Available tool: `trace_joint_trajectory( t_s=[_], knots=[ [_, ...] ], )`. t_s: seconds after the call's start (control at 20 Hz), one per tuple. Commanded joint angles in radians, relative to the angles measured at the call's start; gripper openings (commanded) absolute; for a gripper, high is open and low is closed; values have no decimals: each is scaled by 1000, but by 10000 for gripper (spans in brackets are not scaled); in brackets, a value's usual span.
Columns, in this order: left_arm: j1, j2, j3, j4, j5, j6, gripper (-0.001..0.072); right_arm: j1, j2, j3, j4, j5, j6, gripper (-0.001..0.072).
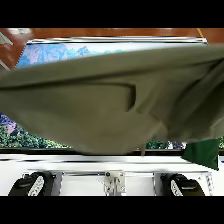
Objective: Fold the shirts.
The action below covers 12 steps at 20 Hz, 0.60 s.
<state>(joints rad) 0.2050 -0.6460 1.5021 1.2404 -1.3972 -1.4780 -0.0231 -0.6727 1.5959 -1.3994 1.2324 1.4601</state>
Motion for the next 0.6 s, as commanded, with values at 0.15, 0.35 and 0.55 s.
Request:
trace_joint_trajectory(
  t_s=[0.15,0.35,0.55],
  knots=[
    [1,-161,-251,71,-12,21,43,0,-367,2,-71,135,5,64],
    [1,-421,-257,96,81,52,43,0,-676,2,40,-35,7,64],
    [0,-668,-257,26,238,52,44,0,-899,2,238,-282,35,65]
  ],
)
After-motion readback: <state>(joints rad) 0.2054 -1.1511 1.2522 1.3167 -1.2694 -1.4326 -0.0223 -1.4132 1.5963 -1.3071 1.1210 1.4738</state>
